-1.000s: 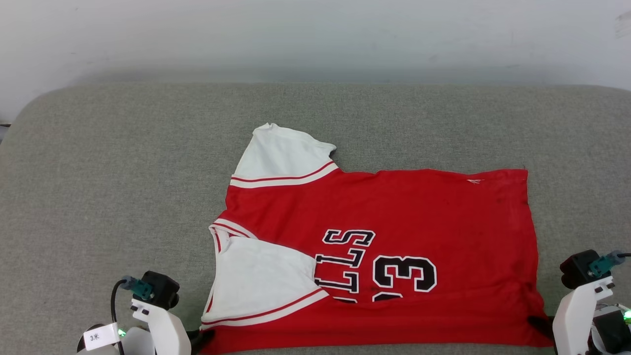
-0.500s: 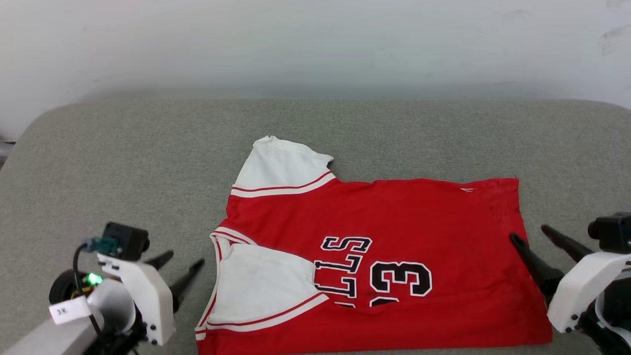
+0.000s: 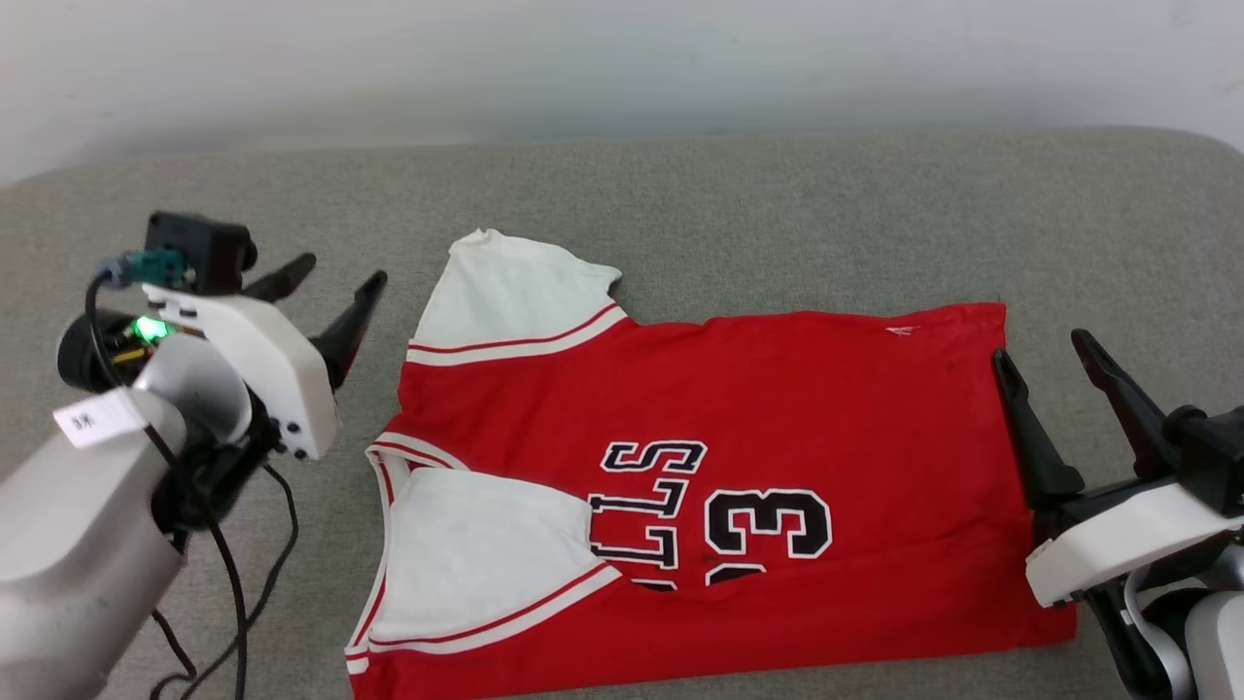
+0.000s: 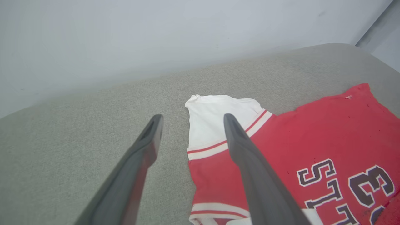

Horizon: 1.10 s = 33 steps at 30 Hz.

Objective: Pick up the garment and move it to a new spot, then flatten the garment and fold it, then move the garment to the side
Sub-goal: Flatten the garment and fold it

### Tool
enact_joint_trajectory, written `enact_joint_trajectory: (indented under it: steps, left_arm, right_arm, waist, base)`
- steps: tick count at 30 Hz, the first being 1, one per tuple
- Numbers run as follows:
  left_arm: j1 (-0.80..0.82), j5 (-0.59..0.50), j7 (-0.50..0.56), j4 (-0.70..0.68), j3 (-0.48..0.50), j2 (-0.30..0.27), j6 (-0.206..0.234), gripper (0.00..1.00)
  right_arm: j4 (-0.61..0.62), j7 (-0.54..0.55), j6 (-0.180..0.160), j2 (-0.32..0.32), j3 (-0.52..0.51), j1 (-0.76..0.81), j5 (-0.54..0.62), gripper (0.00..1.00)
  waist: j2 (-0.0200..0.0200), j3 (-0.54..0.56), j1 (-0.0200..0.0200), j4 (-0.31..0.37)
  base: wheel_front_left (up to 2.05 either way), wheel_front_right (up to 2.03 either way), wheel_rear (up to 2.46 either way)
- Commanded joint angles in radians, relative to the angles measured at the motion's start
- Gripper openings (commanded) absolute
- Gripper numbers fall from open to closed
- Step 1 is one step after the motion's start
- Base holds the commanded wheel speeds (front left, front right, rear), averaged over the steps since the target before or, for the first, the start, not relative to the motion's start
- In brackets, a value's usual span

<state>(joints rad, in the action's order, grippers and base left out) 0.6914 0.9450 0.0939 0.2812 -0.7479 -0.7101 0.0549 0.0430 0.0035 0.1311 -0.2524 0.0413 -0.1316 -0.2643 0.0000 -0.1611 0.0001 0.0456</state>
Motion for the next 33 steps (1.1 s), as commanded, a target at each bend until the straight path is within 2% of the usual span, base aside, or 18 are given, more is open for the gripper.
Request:
enact_joint_trajectory:
  steps: [1, 6, 8, 14, 16, 25, 33]
  left_arm:
    - [0.053, -0.009, 0.026, 0.023, -0.002, -0.002, -0.023, 1.00]
    - [0.200, -0.017, 0.151, 0.090, -0.023, -0.011, -0.085, 1.00]
    - [0.225, -0.012, 0.185, 0.101, -0.027, -0.011, -0.095, 1.00]
    - [0.382, 0.006, 0.439, 0.151, -0.064, -0.035, -0.134, 1.00]
    - [0.424, 0.017, 0.504, 0.157, -0.075, -0.028, -0.144, 1.00]
    - [0.592, -0.009, 0.719, 0.189, -0.123, -0.022, -0.158, 1.00]
    - [0.624, -0.036, 0.793, 0.241, -0.170, -0.010, -0.161, 1.00]
  right_arm:
    - [0.019, -0.008, -0.001, 0.017, -0.001, 0.002, 0.015, 1.00]
    - [0.059, -0.024, -0.001, 0.052, -0.005, -0.021, 0.041, 1.00]
    - [0.064, -0.025, -0.001, 0.057, -0.006, -0.022, 0.042, 1.00]
    - [0.082, -0.028, -0.001, 0.065, 0.007, -0.055, 0.050, 1.00]
    - [0.081, -0.032, -0.001, 0.072, 0.007, -0.064, 0.056, 1.00]
    - [0.079, -0.043, -0.001, 0.073, 0.012, -0.113, 0.055, 1.00]
    - [0.063, -0.057, -0.001, 0.068, 0.022, -0.141, 0.042, 1.00]
  waist:
    - [0.0000, -0.050, -0.0001, 0.030]
    - [0.0000, -0.138, -0.0001, 0.069]
    - [0.0000, -0.154, -0.0001, 0.076]
    - [0.0000, -0.255, -0.0001, 0.119]
    - [0.0000, -0.282, -0.0001, 0.127]
    - [0.0000, -0.397, -0.0001, 0.163]
    - [0.0000, -0.450, -0.0001, 0.185]
  base:
    - [0.00, 0.00, 0.00]
    - [0.00, 0.00, 0.00]
    - [0.00, 0.00, 0.00]
    - [0.00, 0.00, 0.00]
    - [0.00, 0.00, 0.00]
    - [0.00, 0.00, 0.00]
    - [0.00, 0.00, 0.00]
